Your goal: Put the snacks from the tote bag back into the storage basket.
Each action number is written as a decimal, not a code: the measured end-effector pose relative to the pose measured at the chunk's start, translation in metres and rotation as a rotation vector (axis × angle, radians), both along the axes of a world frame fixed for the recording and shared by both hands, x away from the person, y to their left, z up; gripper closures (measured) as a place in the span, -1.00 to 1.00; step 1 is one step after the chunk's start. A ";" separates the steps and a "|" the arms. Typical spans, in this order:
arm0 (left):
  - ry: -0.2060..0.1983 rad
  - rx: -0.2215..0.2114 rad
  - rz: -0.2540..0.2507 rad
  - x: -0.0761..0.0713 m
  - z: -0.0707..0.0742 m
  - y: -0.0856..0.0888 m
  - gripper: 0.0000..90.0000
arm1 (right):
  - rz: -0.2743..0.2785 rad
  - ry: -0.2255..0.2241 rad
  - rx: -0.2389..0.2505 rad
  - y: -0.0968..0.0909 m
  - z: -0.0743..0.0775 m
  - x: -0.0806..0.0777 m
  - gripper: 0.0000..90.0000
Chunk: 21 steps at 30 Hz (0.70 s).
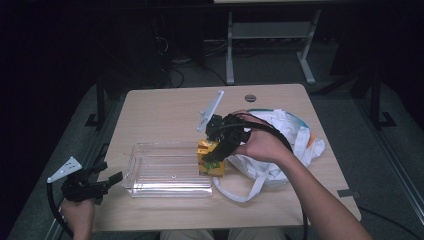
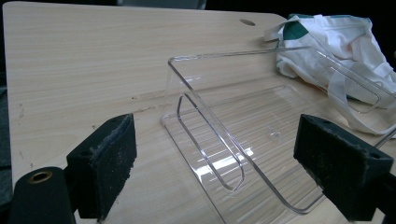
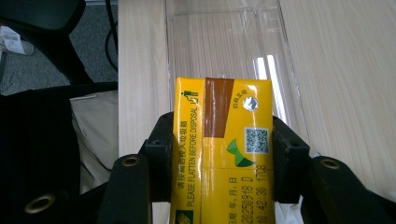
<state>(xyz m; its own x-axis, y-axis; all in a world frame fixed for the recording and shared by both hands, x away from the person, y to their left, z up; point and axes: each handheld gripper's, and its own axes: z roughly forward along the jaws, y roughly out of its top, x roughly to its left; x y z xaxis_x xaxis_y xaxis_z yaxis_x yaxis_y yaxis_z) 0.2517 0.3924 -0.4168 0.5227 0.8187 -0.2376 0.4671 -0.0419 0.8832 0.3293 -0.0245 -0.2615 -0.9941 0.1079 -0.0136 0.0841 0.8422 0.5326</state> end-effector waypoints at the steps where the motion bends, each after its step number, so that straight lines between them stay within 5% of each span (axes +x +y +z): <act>1: 0.000 0.000 0.000 0.000 0.000 0.000 -0.72 | 0.000 0.000 0.000 0.000 0.000 0.000 0.15; 21: -0.003 0.003 -0.003 0.000 0.000 0.000 -0.72 | 0.052 0.022 -0.014 0.029 -0.016 0.003 0.15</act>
